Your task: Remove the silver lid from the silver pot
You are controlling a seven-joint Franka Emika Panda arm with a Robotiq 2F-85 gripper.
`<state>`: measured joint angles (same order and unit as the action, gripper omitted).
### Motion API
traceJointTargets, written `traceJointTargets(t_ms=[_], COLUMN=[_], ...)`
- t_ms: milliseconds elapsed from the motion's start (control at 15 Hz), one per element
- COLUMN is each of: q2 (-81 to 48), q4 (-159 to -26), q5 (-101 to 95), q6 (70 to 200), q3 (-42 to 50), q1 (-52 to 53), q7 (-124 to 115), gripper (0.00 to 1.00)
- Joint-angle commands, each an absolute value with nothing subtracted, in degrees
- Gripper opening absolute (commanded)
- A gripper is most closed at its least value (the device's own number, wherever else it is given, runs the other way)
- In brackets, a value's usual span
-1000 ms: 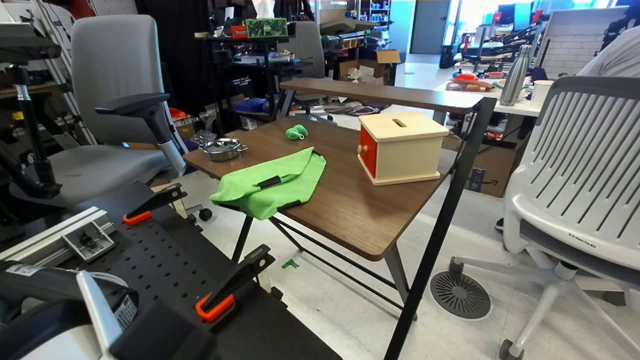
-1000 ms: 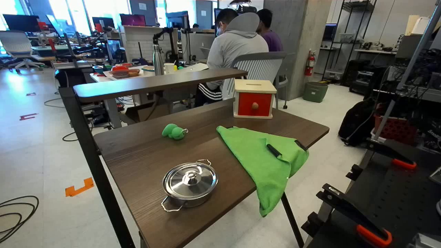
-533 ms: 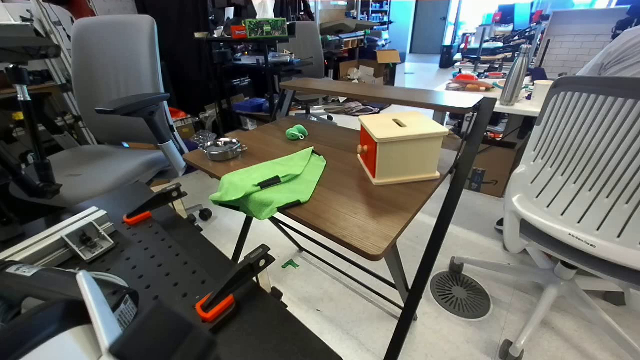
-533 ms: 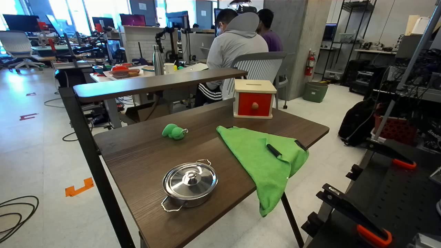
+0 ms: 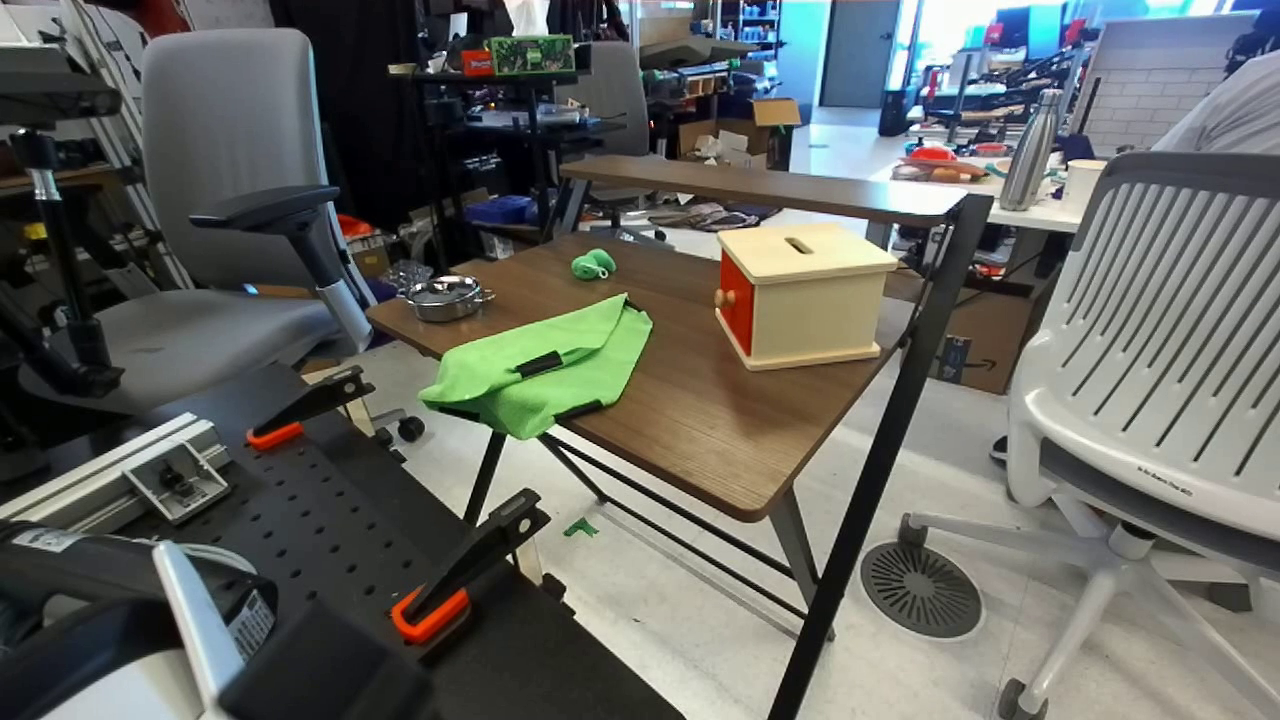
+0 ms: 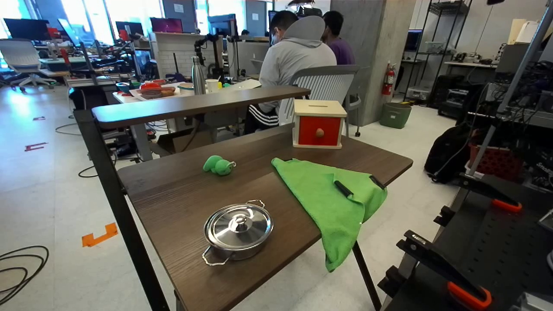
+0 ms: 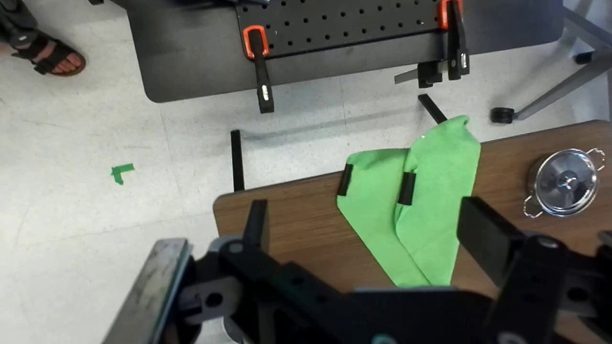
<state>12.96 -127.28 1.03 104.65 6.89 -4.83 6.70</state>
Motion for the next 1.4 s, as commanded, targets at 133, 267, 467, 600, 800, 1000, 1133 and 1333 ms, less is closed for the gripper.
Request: traceJointTargets(t_ms=[133, 267, 467, 600, 800, 1000, 1133, 1333], q2=[9.3, 6.8, 2.5, -0.7, -6.4, -11.7, -14.4, -17.3], q4=[-129.4, -128.4, -126.9, -126.3, -124.4, -121.9, -120.8, -119.0], q5=[0.3, 0.4, 0.2, -2.2, -8.6, -13.6, -14.7, -11.3], q6=[112.8, 115.0, 118.8, 121.9, 125.0, 126.3, 127.9, 129.9], q3=[0.8, -1.1, -3.7, -5.5, -7.8, -9.3, -10.2, -12.0], q1=[0.1, 2.0, 4.4, 5.7, 7.9, 10.4, 11.9, 12.7], q7=[6.4, 6.8, 6.9, 5.9, 3.9, 2.8, 4.0, 7.5], gripper=[1.00, 1.00, 1.00, 1.00, 1.00, 1.00, 1.00, 1.00])
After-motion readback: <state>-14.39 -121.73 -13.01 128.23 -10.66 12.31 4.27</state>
